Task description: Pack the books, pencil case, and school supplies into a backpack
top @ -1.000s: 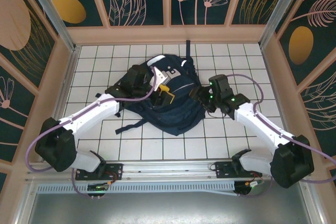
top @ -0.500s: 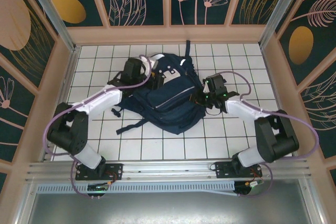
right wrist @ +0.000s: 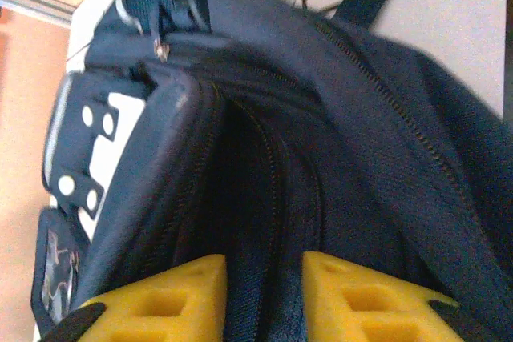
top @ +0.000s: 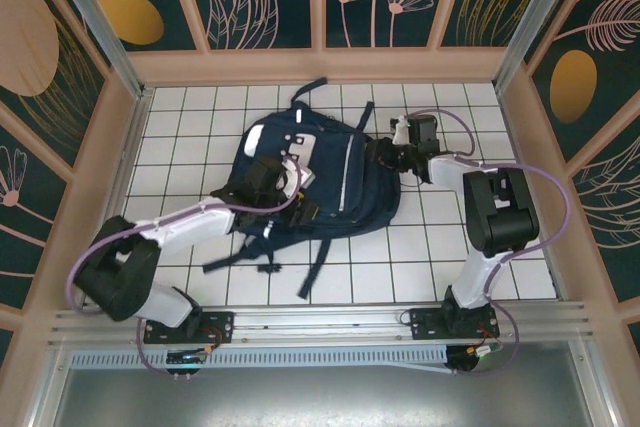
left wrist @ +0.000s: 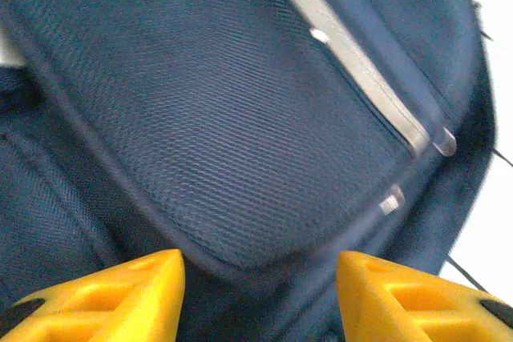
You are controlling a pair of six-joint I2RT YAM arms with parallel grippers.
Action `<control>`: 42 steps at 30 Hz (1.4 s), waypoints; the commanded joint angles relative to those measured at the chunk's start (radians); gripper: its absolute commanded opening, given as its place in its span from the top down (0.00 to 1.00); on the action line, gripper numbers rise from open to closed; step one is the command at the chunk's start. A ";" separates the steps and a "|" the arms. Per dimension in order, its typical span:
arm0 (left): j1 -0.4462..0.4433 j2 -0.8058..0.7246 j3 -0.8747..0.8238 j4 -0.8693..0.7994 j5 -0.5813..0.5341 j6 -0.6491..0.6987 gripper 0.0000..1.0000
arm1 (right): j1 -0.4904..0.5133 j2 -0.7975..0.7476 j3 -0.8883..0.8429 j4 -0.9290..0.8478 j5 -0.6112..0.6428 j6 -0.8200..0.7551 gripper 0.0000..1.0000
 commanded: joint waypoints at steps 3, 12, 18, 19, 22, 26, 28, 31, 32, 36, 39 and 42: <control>-0.010 -0.193 -0.042 -0.092 0.154 0.475 0.46 | -0.063 -0.166 -0.035 -0.131 -0.024 -0.086 0.57; -0.011 -0.064 -0.006 -0.032 -0.066 1.027 0.38 | -0.036 -0.575 -0.334 -0.206 0.001 -0.053 0.51; -0.018 0.037 0.009 0.082 -0.088 1.051 0.38 | 0.042 -0.727 -0.433 -0.176 -0.002 0.057 0.51; -0.023 0.048 0.013 0.106 -0.087 1.045 0.39 | 0.062 -0.740 -0.447 -0.168 0.006 0.065 0.51; -0.047 0.086 0.012 0.153 -0.060 1.038 0.40 | 0.101 -0.751 -0.473 -0.167 0.035 0.073 0.51; -0.076 0.158 0.023 0.168 -0.084 1.032 0.45 | 0.112 -0.756 -0.510 -0.120 0.025 0.114 0.51; -0.082 0.207 0.044 0.165 -0.099 1.022 0.51 | 0.119 -0.750 -0.520 -0.108 0.022 0.128 0.51; -0.103 0.266 0.095 0.088 -0.115 1.013 0.68 | 0.138 -0.727 -0.522 -0.110 0.019 0.160 0.50; -0.107 0.309 0.116 0.066 -0.131 0.979 0.81 | 0.155 -0.720 -0.523 -0.106 0.024 0.175 0.50; -0.110 0.300 0.187 -0.001 -0.098 0.820 1.00 | 0.231 -0.706 -0.515 -0.147 0.089 0.176 0.50; -0.110 0.235 0.230 -0.031 -0.066 0.668 1.00 | 0.290 -0.723 -0.525 -0.139 0.164 0.183 0.51; -0.110 0.182 0.218 -0.015 -0.027 0.581 1.00 | 0.327 -0.719 -0.534 -0.094 0.219 0.189 0.52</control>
